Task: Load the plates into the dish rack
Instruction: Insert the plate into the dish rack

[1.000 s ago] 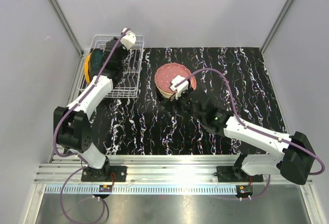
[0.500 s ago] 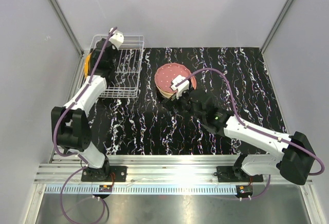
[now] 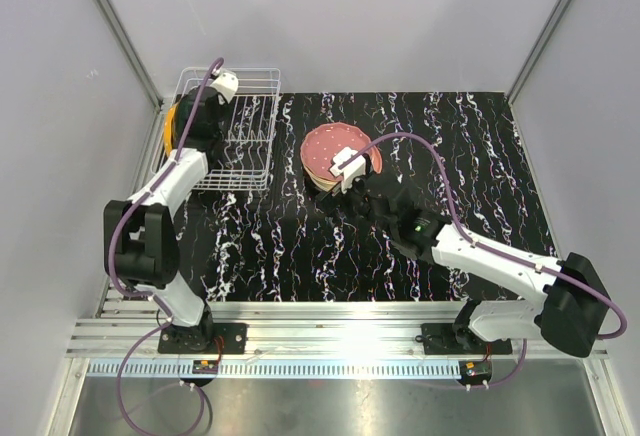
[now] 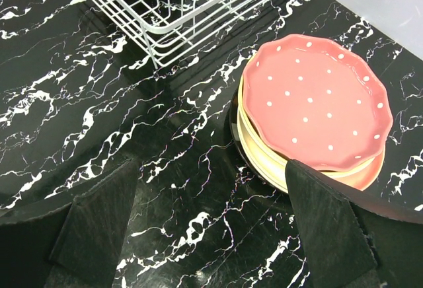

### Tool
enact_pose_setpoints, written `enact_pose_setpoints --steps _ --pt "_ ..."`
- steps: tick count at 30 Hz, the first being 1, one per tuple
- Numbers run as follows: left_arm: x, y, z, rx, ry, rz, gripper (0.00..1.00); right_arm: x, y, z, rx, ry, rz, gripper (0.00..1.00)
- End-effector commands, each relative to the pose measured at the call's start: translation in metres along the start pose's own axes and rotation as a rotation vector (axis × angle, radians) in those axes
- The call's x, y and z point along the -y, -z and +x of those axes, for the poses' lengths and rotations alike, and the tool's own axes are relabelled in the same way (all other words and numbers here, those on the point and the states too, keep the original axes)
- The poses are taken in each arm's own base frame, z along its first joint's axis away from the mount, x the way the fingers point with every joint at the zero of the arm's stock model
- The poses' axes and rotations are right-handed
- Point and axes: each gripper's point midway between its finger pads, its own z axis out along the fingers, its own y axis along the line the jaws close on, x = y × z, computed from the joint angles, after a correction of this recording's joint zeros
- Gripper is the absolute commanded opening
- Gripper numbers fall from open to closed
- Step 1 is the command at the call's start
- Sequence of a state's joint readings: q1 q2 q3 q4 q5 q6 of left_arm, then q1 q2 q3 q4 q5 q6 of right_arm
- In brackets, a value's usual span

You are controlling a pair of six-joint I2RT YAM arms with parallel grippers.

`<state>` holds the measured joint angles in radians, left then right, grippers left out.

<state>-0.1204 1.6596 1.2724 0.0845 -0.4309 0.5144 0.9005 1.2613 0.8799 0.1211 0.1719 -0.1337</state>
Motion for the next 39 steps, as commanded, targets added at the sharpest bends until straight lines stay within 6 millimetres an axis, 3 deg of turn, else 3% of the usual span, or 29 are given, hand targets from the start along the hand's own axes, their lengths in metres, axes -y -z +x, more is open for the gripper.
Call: enact_pose_setpoints --steps 1,5,17,28,34,39 --pt "-0.034 0.002 -0.038 0.138 0.078 -0.113 0.0 0.009 0.0 -0.008 0.024 -0.005 0.031 1.0" --pt "-0.028 -0.002 -0.03 0.12 0.093 -0.106 0.0 0.009 -0.001 -0.005 0.016 -0.004 0.028 1.0" --pt "-0.019 -0.011 -0.007 0.056 0.109 -0.12 0.18 0.007 -0.006 0.004 -0.015 -0.01 0.023 1.0" --pt "-0.017 -0.019 0.001 0.032 0.114 -0.137 0.31 0.007 -0.01 0.012 -0.039 -0.005 0.026 1.0" --pt "-0.019 -0.023 0.007 0.002 0.119 -0.162 0.48 0.007 -0.012 0.014 -0.046 -0.005 0.025 1.0" --pt "-0.021 -0.022 0.007 0.001 0.129 -0.168 0.55 0.007 -0.011 0.013 -0.042 -0.007 0.022 1.0"
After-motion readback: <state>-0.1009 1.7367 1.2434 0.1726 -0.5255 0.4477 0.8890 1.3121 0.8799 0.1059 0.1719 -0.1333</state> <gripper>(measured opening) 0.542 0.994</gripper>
